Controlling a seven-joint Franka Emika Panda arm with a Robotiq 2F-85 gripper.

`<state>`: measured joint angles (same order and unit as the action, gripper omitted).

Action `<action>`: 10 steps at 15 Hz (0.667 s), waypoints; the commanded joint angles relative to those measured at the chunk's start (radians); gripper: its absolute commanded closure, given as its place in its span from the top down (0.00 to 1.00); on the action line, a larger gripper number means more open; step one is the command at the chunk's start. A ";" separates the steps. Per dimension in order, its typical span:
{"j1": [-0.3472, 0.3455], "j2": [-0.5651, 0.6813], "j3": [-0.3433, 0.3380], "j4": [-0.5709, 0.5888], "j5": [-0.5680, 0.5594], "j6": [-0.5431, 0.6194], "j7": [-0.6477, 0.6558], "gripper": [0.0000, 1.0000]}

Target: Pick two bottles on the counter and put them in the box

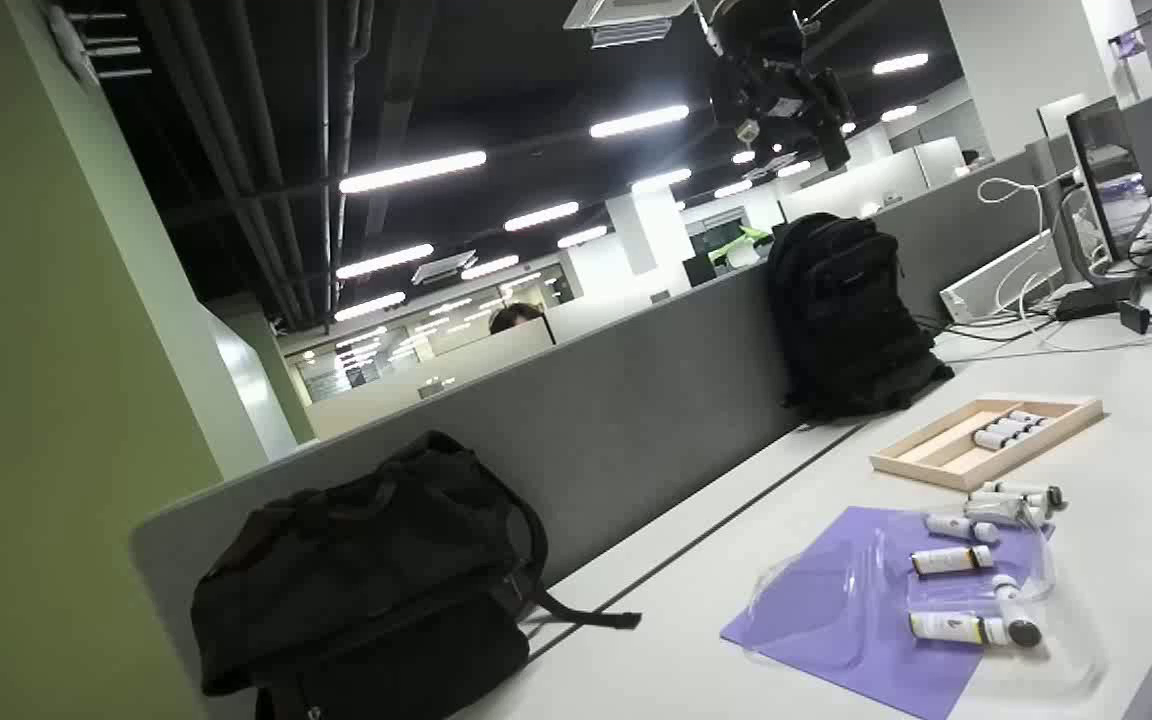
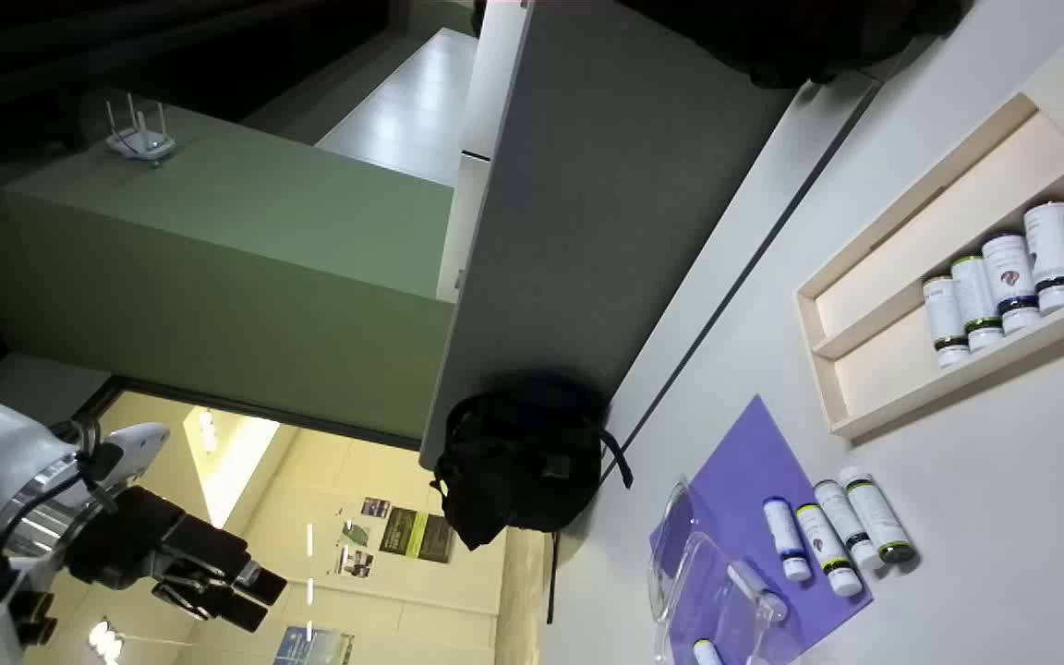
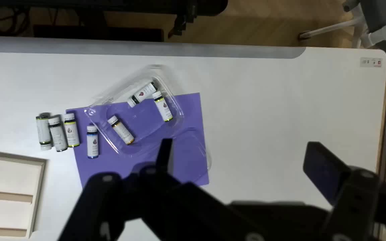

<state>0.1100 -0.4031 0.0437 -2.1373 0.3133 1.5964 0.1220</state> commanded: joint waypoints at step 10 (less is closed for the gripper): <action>-0.099 -0.062 -0.020 -0.190 -0.111 0.115 -0.022 1.00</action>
<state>0.0704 -0.4054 0.0430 -2.1856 0.2712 1.6263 0.1162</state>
